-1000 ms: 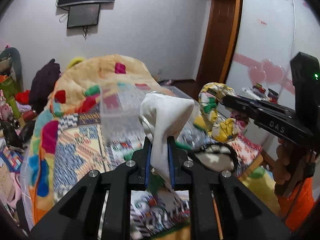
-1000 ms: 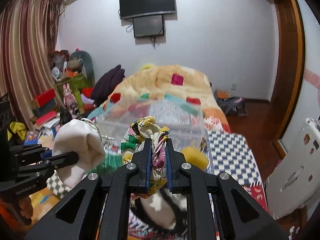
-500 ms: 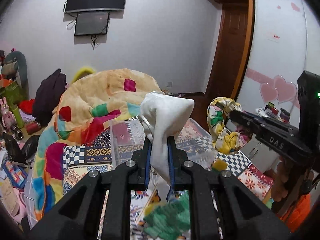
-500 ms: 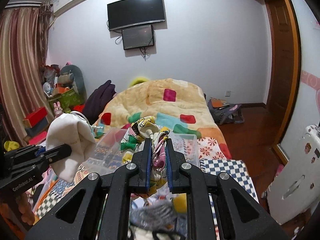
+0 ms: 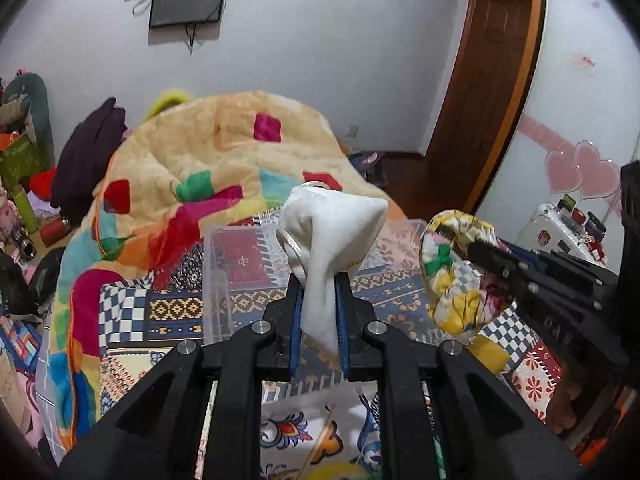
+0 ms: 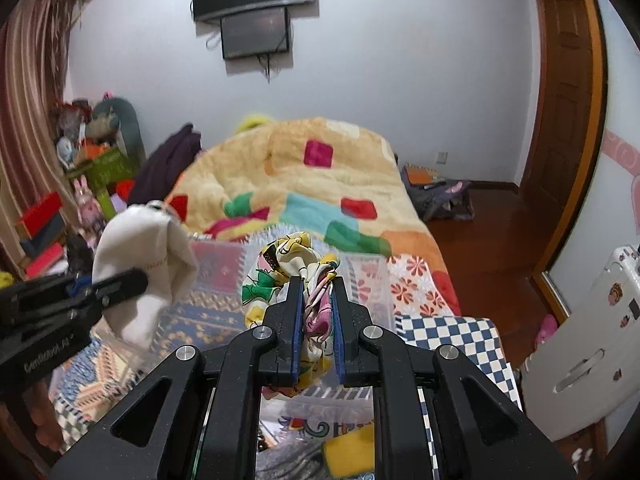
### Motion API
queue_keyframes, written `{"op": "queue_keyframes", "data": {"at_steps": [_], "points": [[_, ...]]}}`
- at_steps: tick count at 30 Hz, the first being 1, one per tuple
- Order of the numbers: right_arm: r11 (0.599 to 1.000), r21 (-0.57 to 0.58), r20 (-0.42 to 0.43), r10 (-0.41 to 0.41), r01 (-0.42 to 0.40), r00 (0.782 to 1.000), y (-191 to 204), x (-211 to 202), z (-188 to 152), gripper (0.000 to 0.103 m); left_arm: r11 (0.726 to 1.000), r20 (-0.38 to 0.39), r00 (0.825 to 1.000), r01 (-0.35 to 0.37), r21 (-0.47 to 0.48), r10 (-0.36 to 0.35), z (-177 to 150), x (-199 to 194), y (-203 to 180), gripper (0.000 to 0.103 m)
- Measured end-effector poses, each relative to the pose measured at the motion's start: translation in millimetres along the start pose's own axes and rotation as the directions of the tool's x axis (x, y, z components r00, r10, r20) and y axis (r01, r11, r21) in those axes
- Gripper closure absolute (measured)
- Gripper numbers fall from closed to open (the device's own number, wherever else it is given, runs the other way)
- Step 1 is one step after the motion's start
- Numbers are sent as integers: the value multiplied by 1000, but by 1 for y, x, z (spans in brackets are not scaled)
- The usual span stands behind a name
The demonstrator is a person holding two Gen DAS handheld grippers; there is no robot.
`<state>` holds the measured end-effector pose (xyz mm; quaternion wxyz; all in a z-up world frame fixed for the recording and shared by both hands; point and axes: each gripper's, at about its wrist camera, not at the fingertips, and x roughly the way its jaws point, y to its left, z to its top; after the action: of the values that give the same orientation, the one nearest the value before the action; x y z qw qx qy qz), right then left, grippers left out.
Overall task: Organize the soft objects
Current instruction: 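Carry both cloths over the clear box and open both tools to drop them, then grasp the green knitted glove with the left tool while the right tool grasps the grey mesh item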
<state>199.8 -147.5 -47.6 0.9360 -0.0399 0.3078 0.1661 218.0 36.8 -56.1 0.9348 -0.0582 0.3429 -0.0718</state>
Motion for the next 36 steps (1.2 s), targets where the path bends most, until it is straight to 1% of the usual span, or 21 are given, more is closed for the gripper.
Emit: {"op": "queue_keyframes", "data": {"at_steps": [5, 8, 12, 13, 14, 15, 16, 18, 19, 20, 21, 23, 25, 27, 28, 30, 31, 33, 36], "points": [[998, -55, -90, -20, 15, 996, 5, 21, -3, 91, 998, -63, 998, -25, 57, 28, -4, 23, -9, 89], [997, -79, -135, -11, 0, 991, 5, 28, -5, 91, 998, -87, 996, -4, 56, 9, -8, 27, -9, 89], [996, -85, -164, 5, -19, 986, 5, 27, -11, 89, 999, -96, 995, -12, 52, 17, -14, 28, -8, 88], [996, -82, -167, 8, -21, 986, 4, 26, -13, 88, 999, -100, 995, -12, 50, 17, -14, 28, -8, 88], [997, -78, -169, 14, -28, 986, 4, 26, -13, 83, 999, -103, 995, -8, 47, 13, -15, 28, -7, 87], [996, -77, -174, 19, -33, 985, 3, 24, -14, 78, 999, -104, 995, -5, 42, 10, -15, 27, -7, 83], [997, -76, -176, 21, -35, 984, 2, 25, -14, 75, 999, -103, 995, -2, 37, 6, -16, 24, -6, 81], [996, -76, -175, 25, -39, 984, 2, 23, -14, 61, 999, -96, 995, 5, 34, -1, -17, 20, -5, 66], [996, -77, -172, 27, -41, 985, 2, 23, -13, 57, 999, -86, 996, 3, 34, 0, -18, 17, -4, 62], [996, -77, -166, 30, -43, 986, 2, 22, -13, 50, 999, -74, 997, 2, 36, 1, -18, 12, -5, 53], [996, -78, -156, 33, -45, 987, 2, 20, -13, 44, 999, -57, 998, 1, 40, 2, -19, 6, -5, 48], [996, -80, -136, 36, -47, 990, 3, 14, -12, 39, 999, -36, 999, -5, 45, 7, -19, -2, -6, 45], [995, -84, -113, 46, -56, 992, 3, 5, -11, 38, 999, -16, 1000, -2, 49, 3, -20, -13, -6, 42], [994, -94, -86, 46, -54, 995, 4, -3, -10, 36, 999, 9, 1000, -4, 51, 3, -21, -26, -7, 32], [994, -99, -68, 45, -51, 997, 4, -9, -9, 34, 999, 26, 1000, -9, 52, 8, -22, -33, -7, 29], [994, -101, -33, 44, -47, 998, 3, -20, -9, 25, 998, 53, 998, -19, 53, 17, -24, -45, -7, 20], [994, -98, -11, 46, -47, 999, 2, -27, -9, 25, 998, 64, 998, -18, 54, 14, -25, -51, -7, 18], [994, -93, 15, 51, -49, 999, 0, -37, -9, 24, 998, 74, 997, -19, 55, 15, -28, -59, -7, 11], [995, -81, 40, 54, -51, 998, -5, -47, -13, 23, 997, 80, 997, -28, 69, 22, -38, -69, -10, 8]]}}
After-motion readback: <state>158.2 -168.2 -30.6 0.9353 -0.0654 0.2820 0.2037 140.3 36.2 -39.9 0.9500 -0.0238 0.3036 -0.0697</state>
